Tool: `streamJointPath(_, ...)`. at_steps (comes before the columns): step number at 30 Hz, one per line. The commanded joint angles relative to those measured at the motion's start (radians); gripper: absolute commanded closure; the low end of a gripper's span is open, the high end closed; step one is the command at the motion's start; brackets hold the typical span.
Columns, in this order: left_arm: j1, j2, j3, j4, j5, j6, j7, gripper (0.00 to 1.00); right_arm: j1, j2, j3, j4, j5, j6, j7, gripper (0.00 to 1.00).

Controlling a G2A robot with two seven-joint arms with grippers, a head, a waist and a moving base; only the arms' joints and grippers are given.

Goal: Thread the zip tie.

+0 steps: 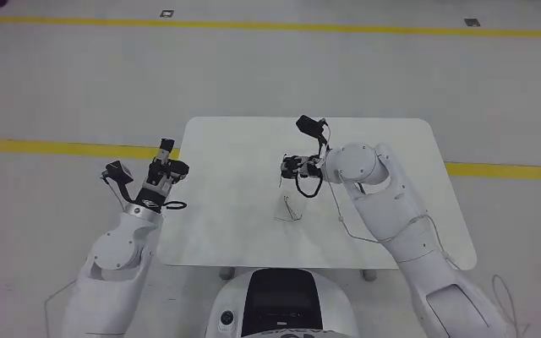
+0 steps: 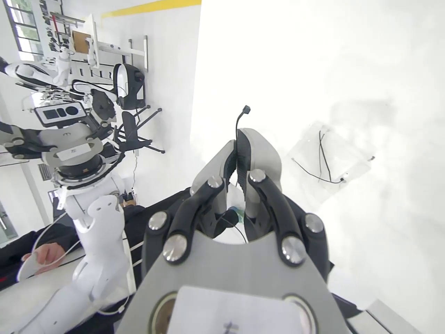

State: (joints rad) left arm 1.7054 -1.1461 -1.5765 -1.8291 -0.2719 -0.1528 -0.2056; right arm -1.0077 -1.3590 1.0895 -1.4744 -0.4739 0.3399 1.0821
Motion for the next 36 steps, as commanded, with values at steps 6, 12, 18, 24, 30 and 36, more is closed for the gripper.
streamJointPath(6,0.000,0.000,0.000,0.000,0.000,0.000,0.000,0.00,-0.040,-0.009,0.034,-0.025,0.197,-0.001,-0.082,1.00)
streamJointPath(12,0.000,0.000,0.000,0.000,0.000,0.000,0.000,0.00,-0.068,-0.015,0.060,-0.031,0.404,-0.062,-0.099,1.00)
streamJointPath(18,0.000,0.000,0.000,0.000,0.000,0.000,0.000,0.00,-0.108,-0.015,0.075,-0.034,0.551,-0.138,-0.102,1.00)
streamJointPath(24,0.000,0.000,0.000,0.000,0.000,0.000,0.000,0.00,-0.125,-0.013,0.075,-0.035,0.605,-0.187,-0.103,1.00)
streamJointPath(30,0.000,0.000,0.000,0.000,0.000,0.000,0.000,0.00,-0.125,-0.013,0.075,-0.035,0.605,-0.187,-0.103,1.00)
streamJointPath(36,-0.008,0.000,0.004,0.009,-0.121,0.055,-0.111,0.00,-0.149,-0.014,0.056,-0.068,0.540,-0.209,-0.278,1.00)
